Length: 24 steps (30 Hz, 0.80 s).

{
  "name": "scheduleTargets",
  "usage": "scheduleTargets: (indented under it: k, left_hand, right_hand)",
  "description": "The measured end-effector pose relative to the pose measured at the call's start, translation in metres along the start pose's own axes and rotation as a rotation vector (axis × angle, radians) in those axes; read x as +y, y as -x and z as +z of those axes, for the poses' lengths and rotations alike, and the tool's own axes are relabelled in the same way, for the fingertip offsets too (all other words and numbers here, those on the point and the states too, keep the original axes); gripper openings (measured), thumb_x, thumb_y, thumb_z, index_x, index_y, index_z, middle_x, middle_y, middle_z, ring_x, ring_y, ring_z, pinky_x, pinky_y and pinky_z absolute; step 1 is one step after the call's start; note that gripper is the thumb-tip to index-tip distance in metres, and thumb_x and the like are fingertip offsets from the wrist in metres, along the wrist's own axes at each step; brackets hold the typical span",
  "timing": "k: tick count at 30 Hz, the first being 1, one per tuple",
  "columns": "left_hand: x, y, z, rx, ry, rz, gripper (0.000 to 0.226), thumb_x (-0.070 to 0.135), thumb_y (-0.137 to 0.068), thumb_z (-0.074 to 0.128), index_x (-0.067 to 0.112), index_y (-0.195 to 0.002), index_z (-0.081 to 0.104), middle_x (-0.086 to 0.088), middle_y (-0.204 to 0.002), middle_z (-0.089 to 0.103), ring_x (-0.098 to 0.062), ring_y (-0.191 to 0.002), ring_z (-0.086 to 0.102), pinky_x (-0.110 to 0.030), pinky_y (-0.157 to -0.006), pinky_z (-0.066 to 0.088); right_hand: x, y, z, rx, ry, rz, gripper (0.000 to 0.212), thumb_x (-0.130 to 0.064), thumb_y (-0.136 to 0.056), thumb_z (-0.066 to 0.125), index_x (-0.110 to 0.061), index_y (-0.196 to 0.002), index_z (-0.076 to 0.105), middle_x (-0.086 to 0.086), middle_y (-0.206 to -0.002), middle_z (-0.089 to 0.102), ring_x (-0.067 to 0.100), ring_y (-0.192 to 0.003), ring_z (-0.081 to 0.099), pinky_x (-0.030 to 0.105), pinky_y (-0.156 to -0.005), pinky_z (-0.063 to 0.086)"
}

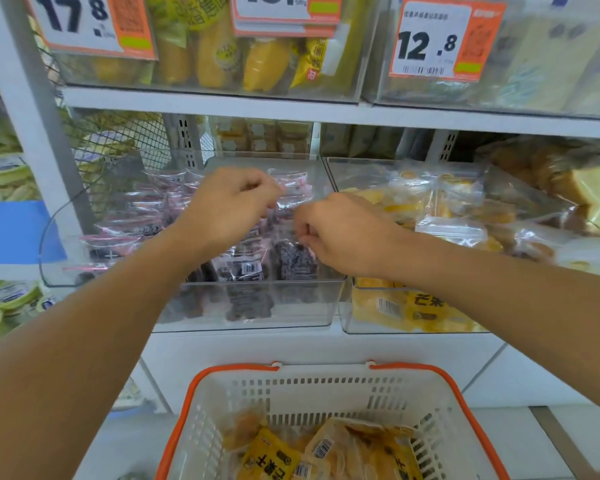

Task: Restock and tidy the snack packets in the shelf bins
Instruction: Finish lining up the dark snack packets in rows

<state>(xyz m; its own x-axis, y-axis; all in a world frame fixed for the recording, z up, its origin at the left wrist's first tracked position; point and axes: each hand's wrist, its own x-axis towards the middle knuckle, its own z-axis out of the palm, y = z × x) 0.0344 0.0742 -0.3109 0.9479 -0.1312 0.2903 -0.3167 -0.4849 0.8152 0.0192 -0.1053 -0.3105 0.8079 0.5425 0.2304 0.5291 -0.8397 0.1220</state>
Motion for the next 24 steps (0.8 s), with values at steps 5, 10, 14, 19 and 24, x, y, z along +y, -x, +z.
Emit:
scheduleTargets:
  k: [5, 10, 14, 19, 24]
  left_hand:
    - [-0.002, 0.004, 0.015, -0.219, -0.574, 0.136, 0.022, 0.025, -0.069, 0.082, 0.024, -0.089, 0.072, 0.007, -0.086, 0.070, -0.015, -0.083, 0.066, -0.033, -0.076, 0.056]
    - [0.002, 0.006, 0.029, -0.069, -0.698, 0.107, 0.020, 0.020, -0.070, 0.082, 0.028, -0.083, 0.068, 0.001, -0.085, 0.067, -0.025, -0.083, 0.064, -0.040, -0.073, 0.058]
    - [0.007, 0.009, 0.033, -0.110, -0.630, 0.128, 0.031, 0.017, -0.068, 0.078, 0.027, -0.091, 0.059, 0.003, -0.089, 0.063, -0.024, -0.087, 0.060, -0.040, -0.076, 0.055]
    - [0.050, 0.019, 0.059, 0.131, -0.224, 0.304, 0.020, 0.016, -0.077, 0.069, 0.022, -0.094, 0.061, 0.005, -0.091, 0.058, -0.009, -0.083, 0.049, -0.009, -0.073, 0.038]
    - [0.067, 0.026, 0.106, -0.117, -0.504, 0.690, 0.024, 0.032, -0.081, 0.065, 0.024, -0.103, 0.063, 0.007, -0.100, 0.062, -0.017, -0.093, 0.058, -0.026, -0.073, 0.041]
  right_hand:
    - [0.001, -0.005, -0.005, -0.008, 0.044, 0.056, 0.007, -0.023, -0.090, 0.063, -0.027, -0.092, 0.068, -0.006, -0.074, 0.056, 0.023, -0.077, 0.057, 0.028, -0.067, 0.033]
    - [0.028, 0.013, -0.029, 0.181, -0.196, 0.038, 0.016, -0.032, -0.087, 0.073, -0.022, -0.099, 0.070, -0.008, -0.096, 0.070, 0.011, -0.090, 0.063, 0.032, -0.082, 0.051]
    - [0.077, 0.071, -0.084, 0.077, -0.305, 0.118, 0.008, -0.025, -0.088, 0.076, -0.017, -0.090, 0.074, -0.008, -0.081, 0.072, 0.006, -0.075, 0.067, 0.016, -0.071, 0.052]
    - [0.136, 0.131, -0.084, -0.135, -0.160, 0.376, 0.012, -0.019, -0.075, 0.087, -0.022, -0.084, 0.079, -0.009, -0.072, 0.073, 0.004, -0.068, 0.068, 0.021, -0.068, 0.056]
    - [0.153, 0.142, -0.066, -0.284, 0.170, 0.477, 0.039, -0.032, -0.072, 0.088, -0.029, -0.109, 0.075, -0.005, -0.110, 0.067, 0.017, -0.095, 0.059, 0.037, -0.084, 0.053]
